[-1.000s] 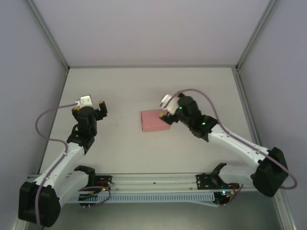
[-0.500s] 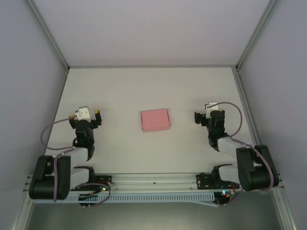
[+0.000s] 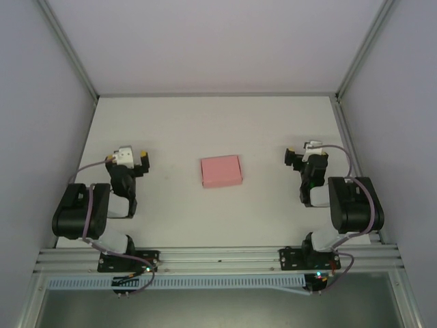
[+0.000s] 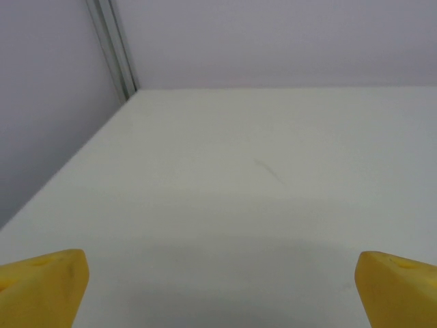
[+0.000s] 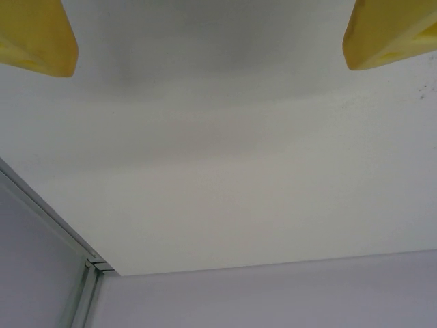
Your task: Assemble paper box
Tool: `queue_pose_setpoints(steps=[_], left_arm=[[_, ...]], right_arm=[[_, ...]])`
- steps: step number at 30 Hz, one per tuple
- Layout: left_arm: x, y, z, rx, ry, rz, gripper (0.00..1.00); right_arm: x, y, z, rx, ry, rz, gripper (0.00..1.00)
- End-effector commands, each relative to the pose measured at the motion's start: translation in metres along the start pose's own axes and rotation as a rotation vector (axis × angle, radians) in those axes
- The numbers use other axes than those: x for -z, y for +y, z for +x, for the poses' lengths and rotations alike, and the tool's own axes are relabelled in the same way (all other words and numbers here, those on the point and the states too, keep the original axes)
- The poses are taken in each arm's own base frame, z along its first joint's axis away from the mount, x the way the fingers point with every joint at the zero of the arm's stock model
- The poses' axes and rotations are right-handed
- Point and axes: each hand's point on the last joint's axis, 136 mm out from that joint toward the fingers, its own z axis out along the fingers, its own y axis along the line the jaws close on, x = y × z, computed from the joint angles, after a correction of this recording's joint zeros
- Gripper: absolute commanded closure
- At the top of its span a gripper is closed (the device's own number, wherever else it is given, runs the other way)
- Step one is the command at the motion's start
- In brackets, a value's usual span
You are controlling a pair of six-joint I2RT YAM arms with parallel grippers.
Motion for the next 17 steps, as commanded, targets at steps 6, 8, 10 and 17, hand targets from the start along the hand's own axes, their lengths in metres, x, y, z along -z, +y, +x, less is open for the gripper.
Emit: queue_pose_setpoints(steps=[6,8,10,17], left_arm=[[-0.004,0.0019,-0.0036,0.002,-0.005,-0.004,0.0],[-0.004,0.0018,-0.0039,0.003,-0.006,-0.003,0.0],[-0.004,0.0018,-0.0038,0.002,-0.005,-0.003,0.0],[-0.004,0.0016,-0.0038,0.002,-0.005,-0.003,0.0]], right_arm=[[0.0004,0.0001,-0.0047,-0.029,-0.012,-0.005,0.0],[0.0004,-0.0004,-0.0056,-0.03,-0.02,-0.003,0.0],[0.0003,0.0004,-0.0053,-0.026,-0.014,-0.007,0.0],[0.0003,0.001,-0.0055,-0.024,-0.016,-0.01,0.0]])
